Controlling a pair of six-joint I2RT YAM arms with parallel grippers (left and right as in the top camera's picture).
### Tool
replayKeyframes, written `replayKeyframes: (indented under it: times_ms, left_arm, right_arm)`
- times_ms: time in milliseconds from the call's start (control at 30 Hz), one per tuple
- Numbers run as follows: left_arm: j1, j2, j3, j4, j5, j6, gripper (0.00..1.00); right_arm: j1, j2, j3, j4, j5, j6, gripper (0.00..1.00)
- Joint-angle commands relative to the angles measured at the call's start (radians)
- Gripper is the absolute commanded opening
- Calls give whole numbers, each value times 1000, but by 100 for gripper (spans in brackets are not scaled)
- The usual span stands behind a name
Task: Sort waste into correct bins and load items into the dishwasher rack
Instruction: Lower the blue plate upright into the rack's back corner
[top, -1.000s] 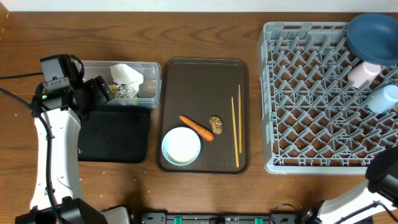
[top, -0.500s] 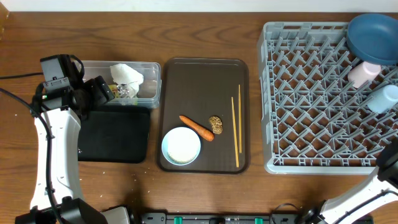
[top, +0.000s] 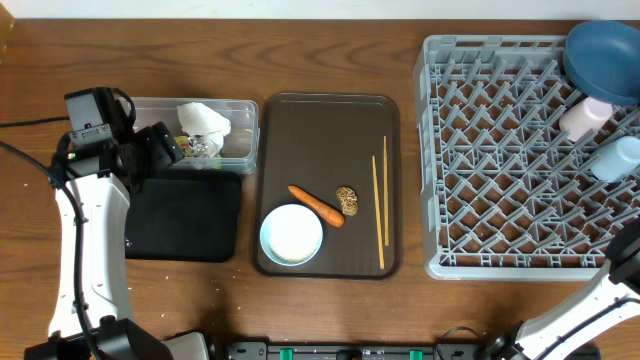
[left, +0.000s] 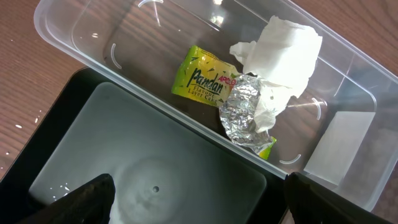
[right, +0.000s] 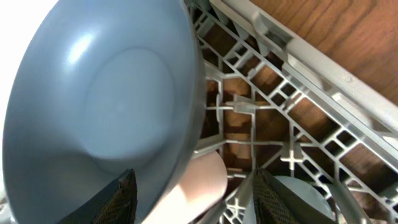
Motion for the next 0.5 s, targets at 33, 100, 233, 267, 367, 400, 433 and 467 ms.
replayKeyframes:
  times_ms: [33,100,233,267,367,400,433,467]
  left_arm:
    - [3,-7,5,-3,-8,5,88]
    - [3,-7,5,-3,-8,5,88]
    - [3,-7,5,-3,-8,5,88]
    - [3,-7,5,-3,-8,5,88]
    - [3,-7,5,-3,-8,5,88]
    - [3,-7,5,-3,-8,5,88]
    - [3,-7,5,-3,-8,5,88]
    - [3,-7,5,-3,-8,5,88]
  right_arm:
    - [16,11,-1,27,-15,52,53]
    - [23,14,-1,45,-14,66,53]
    - [36,20,-1,63,-1,76,52]
    - [37,22,-1,63,10,84,52]
    - [45,37,-1,66,21,110,52]
    - [48,45,-1,67,23,121,51]
    - [49,53,-1,67,25,129,50]
    - [50,61,-1,67,31,136,49]
